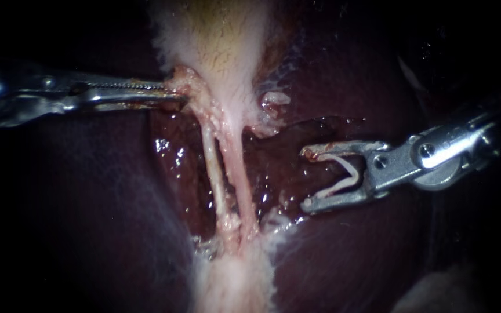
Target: Grabbing gallbladder
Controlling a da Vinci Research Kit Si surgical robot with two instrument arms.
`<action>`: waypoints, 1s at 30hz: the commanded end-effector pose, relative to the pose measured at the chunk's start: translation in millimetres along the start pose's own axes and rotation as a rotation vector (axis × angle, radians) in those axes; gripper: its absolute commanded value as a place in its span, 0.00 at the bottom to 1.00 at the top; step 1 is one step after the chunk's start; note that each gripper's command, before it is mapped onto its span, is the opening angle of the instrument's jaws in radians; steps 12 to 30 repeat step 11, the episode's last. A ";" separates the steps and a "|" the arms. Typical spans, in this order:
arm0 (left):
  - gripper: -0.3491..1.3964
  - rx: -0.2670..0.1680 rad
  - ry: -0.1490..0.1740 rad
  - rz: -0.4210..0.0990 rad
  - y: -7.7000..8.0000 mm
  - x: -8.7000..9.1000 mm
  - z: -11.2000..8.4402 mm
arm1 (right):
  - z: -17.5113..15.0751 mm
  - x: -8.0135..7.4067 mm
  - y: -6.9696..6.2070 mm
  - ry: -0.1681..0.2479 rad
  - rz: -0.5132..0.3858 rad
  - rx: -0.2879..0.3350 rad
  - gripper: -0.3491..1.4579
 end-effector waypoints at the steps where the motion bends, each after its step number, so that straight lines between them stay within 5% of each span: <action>1: 0.00 -0.002 0.000 0.001 -0.1 -0.1 0.1 | 0.0 0.0 0.0 0.000 0.000 0.000 0.47; 30: 0.00 -0.001 0.000 0.002 0.0 -0.3 0.2 | 0.0 0.0 0.0 0.000 0.000 0.000 0.47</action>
